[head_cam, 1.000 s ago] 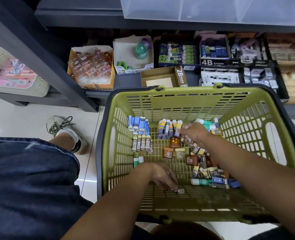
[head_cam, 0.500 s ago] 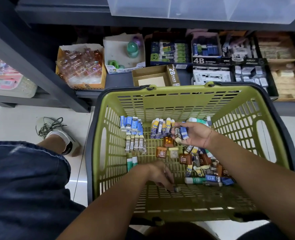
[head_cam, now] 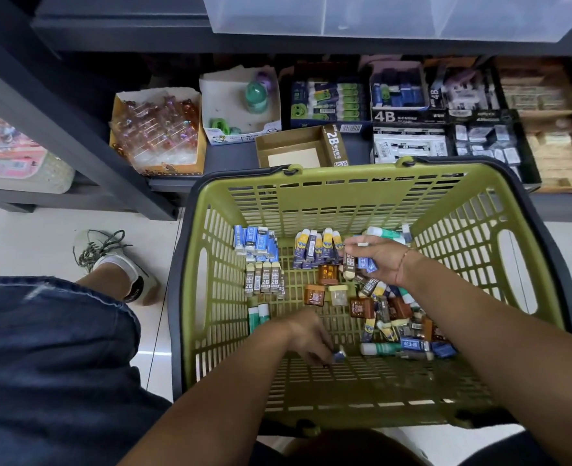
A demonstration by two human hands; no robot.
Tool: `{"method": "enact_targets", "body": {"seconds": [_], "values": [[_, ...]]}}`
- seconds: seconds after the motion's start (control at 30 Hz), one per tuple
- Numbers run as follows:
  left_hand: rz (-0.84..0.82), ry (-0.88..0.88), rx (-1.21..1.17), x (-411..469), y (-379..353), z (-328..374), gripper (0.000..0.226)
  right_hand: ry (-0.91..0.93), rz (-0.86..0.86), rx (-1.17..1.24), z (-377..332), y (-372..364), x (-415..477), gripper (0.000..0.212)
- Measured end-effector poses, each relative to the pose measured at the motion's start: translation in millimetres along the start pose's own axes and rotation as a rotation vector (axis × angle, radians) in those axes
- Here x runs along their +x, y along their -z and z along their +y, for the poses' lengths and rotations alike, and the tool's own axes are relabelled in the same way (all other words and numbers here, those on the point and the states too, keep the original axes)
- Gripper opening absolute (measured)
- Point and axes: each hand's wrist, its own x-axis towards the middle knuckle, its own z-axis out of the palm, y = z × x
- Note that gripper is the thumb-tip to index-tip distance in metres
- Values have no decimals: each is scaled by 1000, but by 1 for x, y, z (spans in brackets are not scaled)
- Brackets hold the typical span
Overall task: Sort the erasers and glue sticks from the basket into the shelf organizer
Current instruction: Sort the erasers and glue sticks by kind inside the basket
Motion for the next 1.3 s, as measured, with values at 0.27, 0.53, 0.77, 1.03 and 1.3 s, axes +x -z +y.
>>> {"method": "enact_targets", "body": {"seconds": [0.27, 0.53, 0.77, 1.03, 1.3], "values": [[460, 98, -767, -34, 34, -21, 25, -198, 37, 58, 19, -63, -4, 5], [811, 159, -1392, -55, 32, -7, 23, -437, 5, 99, 40, -104, -1, 18], [844, 51, -1812, -82, 10, 9, 24, -147, 110, 107, 30, -152, 3, 13], [878, 110, -1892, -82, 4, 11, 25, -136, 8, -16, 33, -146, 0, 10], [934, 145, -1876, -77, 5, 10, 21, -145, -162, 285, 14, -111, -8, 5]]}}
